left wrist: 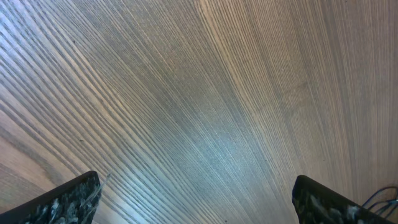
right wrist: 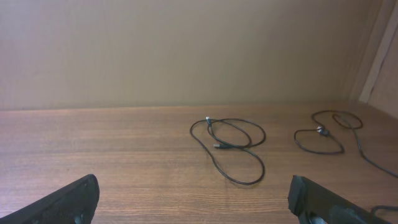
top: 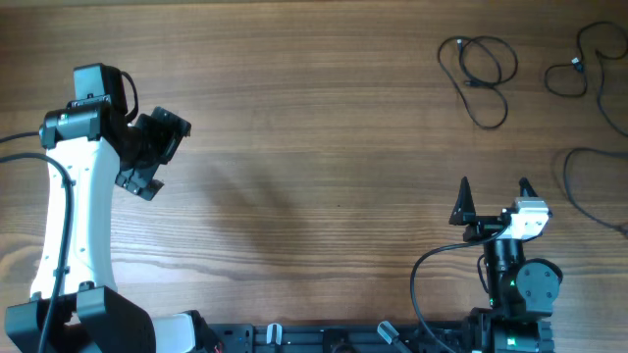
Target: Untangle cables
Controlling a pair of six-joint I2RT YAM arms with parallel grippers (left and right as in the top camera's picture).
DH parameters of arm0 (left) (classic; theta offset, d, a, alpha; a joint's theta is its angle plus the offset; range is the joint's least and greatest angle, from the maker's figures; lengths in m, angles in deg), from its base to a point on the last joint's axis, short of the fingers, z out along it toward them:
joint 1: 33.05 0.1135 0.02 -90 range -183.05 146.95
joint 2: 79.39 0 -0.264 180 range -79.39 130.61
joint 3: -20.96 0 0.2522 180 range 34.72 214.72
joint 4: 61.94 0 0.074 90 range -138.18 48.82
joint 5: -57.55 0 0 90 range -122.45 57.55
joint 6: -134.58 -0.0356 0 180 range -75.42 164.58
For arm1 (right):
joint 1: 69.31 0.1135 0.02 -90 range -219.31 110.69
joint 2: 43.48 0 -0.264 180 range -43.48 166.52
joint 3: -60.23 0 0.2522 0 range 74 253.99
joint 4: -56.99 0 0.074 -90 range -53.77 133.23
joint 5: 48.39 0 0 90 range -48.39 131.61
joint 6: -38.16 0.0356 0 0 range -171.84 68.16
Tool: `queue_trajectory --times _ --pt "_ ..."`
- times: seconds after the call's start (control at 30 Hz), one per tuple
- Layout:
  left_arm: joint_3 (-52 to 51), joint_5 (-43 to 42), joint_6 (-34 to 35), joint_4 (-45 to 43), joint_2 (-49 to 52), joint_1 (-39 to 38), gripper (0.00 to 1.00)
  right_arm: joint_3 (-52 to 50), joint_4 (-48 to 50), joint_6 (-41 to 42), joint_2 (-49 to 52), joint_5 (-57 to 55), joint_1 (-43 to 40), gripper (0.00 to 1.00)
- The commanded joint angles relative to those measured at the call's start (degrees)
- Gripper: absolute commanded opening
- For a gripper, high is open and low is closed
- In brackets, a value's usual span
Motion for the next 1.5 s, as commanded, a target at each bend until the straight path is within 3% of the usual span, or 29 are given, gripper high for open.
queue_trajectory --times 0.0,0.17,0.23,0.33,0.4,0.63,0.73,0.87,1.07,1.2,1.27,1.47 --pt "0.22 0.37 -0.72 0.02 -0.5 0.09 1.0 -0.07 0.11 -1.11 -0.9 -0.96 0.24 1.0" --pt "0.22 0.37 -0.68 0.02 -0.5 0.09 1.0 -0.07 0.11 -1.09 -0.9 -0.98 0.24 1.0" --pt "0.22 -2.8 2.47 -3.06 -0.52 0.09 1.0 -0.07 0.11 -1.11 -0.9 -0.98 0.24 1.0" --pt "0.2 -6.75 -5.99 -7.39 -1.62 -2.54 1.0 -0.07 0.11 -1.11 -0.9 -0.96 0.24 1.0" --pt "0.2 -2.95 -9.51 -9.29 -6.05 -8.46 1.0 -0.07 0.11 -1.09 -0.9 -0.96 0.24 1.0" --pt "-5.62 14.1 -9.38 -13.07 -36.0 -36.06 1.0 -0.07 0.11 -1.11 -0.9 -0.98 0.24 1.0" --pt "-8.46 17.03 -9.35 -8.13 -43.6 -40.26 1.0 -0.07 0.11 -1.11 -0.9 -0.98 0.24 1.0" --pt "-8.44 15.39 -9.35 2.36 -46.56 -40.41 1.0 -0.07 0.09 -1.09 -0.9 -0.96 0.24 1.0" --pt "-8.55 9.9 -9.35 8.5 -48.7 -40.26 1.0 -0.07 0.11 -1.11 -0.9 -0.98 0.24 0.99" --pt "-10.67 7.39 -9.35 8.22 -53.64 -27.32 1.0 -0.07 0.11 -1.11 -0.9 -0.96 0.24 1.0" --pt "-15.43 4.13 -9.38 8.11 -60.74 -19.45 1.0 -0.07 0.11 -1.11 -0.9 -0.98 0.24 1.0" --pt "-27.21 2.58 -10.6 5.53 -85.18 -12.2 1.0 -0.07 0.11 -1.11 -0.9 -0.98 0.24 1.0"
